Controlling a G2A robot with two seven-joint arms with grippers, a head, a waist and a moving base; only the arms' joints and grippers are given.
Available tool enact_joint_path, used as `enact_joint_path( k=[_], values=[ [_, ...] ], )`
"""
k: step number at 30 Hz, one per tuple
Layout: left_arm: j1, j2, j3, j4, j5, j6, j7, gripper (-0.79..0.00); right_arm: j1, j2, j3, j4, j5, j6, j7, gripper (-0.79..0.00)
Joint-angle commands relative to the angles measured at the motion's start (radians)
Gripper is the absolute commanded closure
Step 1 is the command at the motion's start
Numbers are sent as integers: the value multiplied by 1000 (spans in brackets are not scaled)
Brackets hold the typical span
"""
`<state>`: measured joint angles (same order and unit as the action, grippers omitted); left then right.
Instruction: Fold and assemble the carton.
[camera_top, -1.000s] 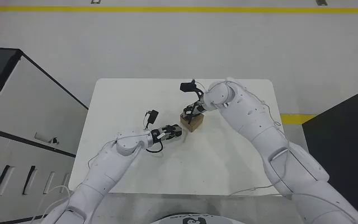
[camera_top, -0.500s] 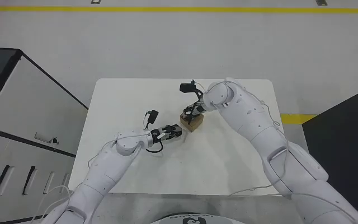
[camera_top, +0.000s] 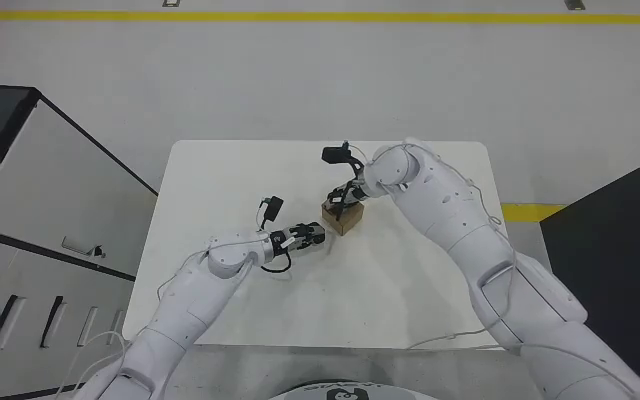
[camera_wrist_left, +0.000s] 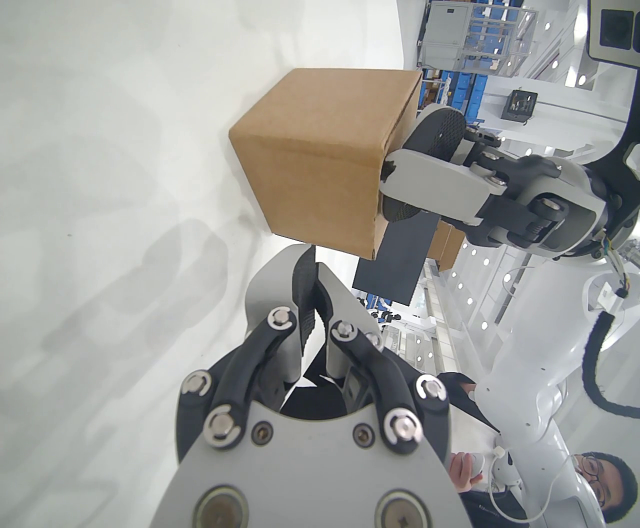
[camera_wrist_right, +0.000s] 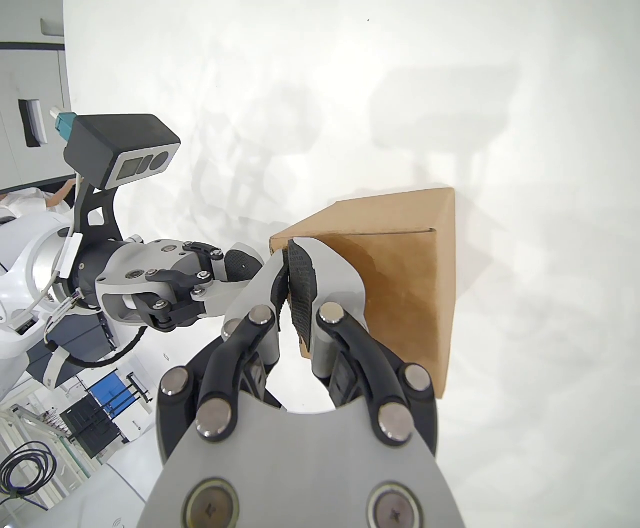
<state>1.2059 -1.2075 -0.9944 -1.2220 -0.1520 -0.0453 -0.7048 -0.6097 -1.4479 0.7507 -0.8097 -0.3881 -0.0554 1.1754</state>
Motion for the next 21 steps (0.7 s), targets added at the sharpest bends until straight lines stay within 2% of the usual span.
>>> enact_joint_path(
  k=[1, 3, 11, 21],
  values=[
    [0, 0, 0, 0, 0, 0, 0, 0, -2, 4, 8, -7, 2, 0, -1, -720],
    [0, 0, 0, 0, 0, 0, 0, 0, -5, 7, 17, -16, 5, -1, -2, -785],
    [0, 0, 0, 0, 0, 0, 0, 0, -38, 43, 97, -108, 28, -3, 16, -785],
    [0, 0, 0, 0, 0, 0, 0, 0, -172, 130, 332, -298, 173, -68, 130, -785]
  ],
)
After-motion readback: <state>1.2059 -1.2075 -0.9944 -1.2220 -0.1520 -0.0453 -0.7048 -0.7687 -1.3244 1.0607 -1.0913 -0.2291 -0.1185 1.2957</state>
